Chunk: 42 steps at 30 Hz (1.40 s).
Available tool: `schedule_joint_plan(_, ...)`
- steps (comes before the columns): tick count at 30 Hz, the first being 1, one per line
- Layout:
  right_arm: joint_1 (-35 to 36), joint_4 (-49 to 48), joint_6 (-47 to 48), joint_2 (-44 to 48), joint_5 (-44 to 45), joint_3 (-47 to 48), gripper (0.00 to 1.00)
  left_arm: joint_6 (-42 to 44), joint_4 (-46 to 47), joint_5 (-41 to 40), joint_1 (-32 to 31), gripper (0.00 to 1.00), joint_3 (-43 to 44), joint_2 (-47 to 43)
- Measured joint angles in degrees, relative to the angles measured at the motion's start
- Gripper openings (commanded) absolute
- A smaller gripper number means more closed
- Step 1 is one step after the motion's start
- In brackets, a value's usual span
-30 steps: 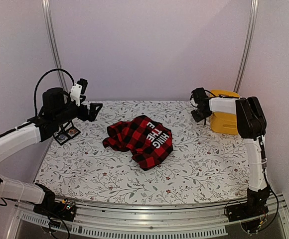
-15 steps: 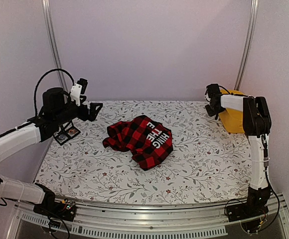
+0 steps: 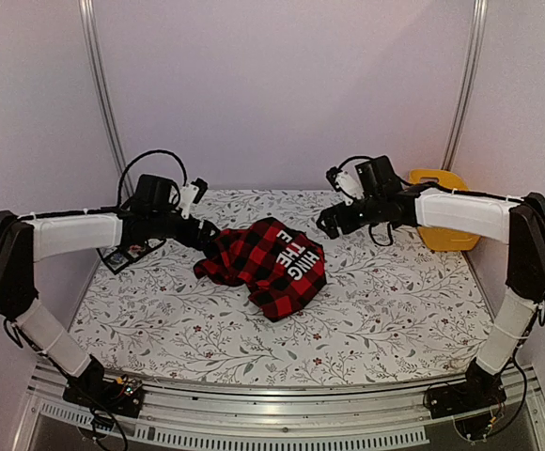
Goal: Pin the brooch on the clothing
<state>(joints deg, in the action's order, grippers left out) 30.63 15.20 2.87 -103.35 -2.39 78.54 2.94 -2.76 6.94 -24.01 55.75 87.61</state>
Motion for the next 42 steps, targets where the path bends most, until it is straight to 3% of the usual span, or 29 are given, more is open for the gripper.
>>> schedule_joint_plan(5, 15.1, -3.1, -2.5, 1.4, 1.8, -7.0, 0.99, -1.3, -2.5, -1.0, 0.8, 0.97, 4.1, 10.6)
schedule_joint_plan(10, 21.9, -3.0, -4.0, -5.8, 1.7, -6.9, 0.98, -1.5, -1.6, -1.4, 1.6, 0.97, 6.7, 17.3)
schedule_joint_plan(12, 21.5, -3.0, -4.9, -9.4, 1.9, -6.7, 0.9, -1.4, -0.3, -1.5, 1.6, 0.96, 7.4, 19.3)
schedule_joint_plan(14, 20.9, -2.9, -5.3, -13.4, 2.6, -5.2, 0.69, -1.0, 1.3, -1.4, 1.6, 0.91, 8.3, 21.2)
schedule_joint_plan(16, 20.9, -2.8, -5.9, -15.1, 3.9, -2.5, 0.48, -0.5, 3.0, -1.3, 1.6, 0.71, 9.4, 23.0)
schedule_joint_plan(18, 20.7, -3.0, -7.2, -16.7, 5.7, -0.9, 0.27, -0.5, 4.5, -0.9, 1.6, 0.16, 10.0, 23.9)
schedule_joint_plan(19, 20.5, -3.0, -7.1, -16.7, 5.9, -0.9, 0.14, -0.2, 5.3, -0.3, 1.6, 0.01, 10.3, 24.2)
schedule_joint_plan(20, 20.3, -2.8, -7.3, -16.7, 6.6, -0.8, 0.02, -0.1, 5.7, 0.3, 1.6, 0.0, 10.7, 24.3)
schedule_joint_plan(21, 20.0, -2.6, -7.3, -16.6, 6.9, -0.6, 0.0, -0.1, 6.0, 0.9, 1.6, 0.0, 11.1, 24.3)
schedule_joint_plan(27, 14.4, 3.5, -6.6, -13.7, 7.1, 2.5, 0.0, -0.6, 6.3, 2.9, 1.3, 0.0, 13.1, 20.3)
schedule_joint_plan(33, 5.1, 7.4, -0.1, -4.2, 7.9, 17.3, 0.0, 2.3, 5.4, 1.2, -1.2, 0.0, 16.6, 2.9)
schedule_joint_plan(37, 4.7, 6.4, 6.9, 2.1, 8.9, 31.0, 0.0, 6.3, 6.8, -0.7, -5.4, 0.0, 22.0, -7.8)
schedule_joint_plan(42, 7.4, 2.9, 13.1, 8.4, 7.3, 35.5, 0.0, 11.0, 8.6, -2.5, -9.2, 0.0, 24.0, -16.0)
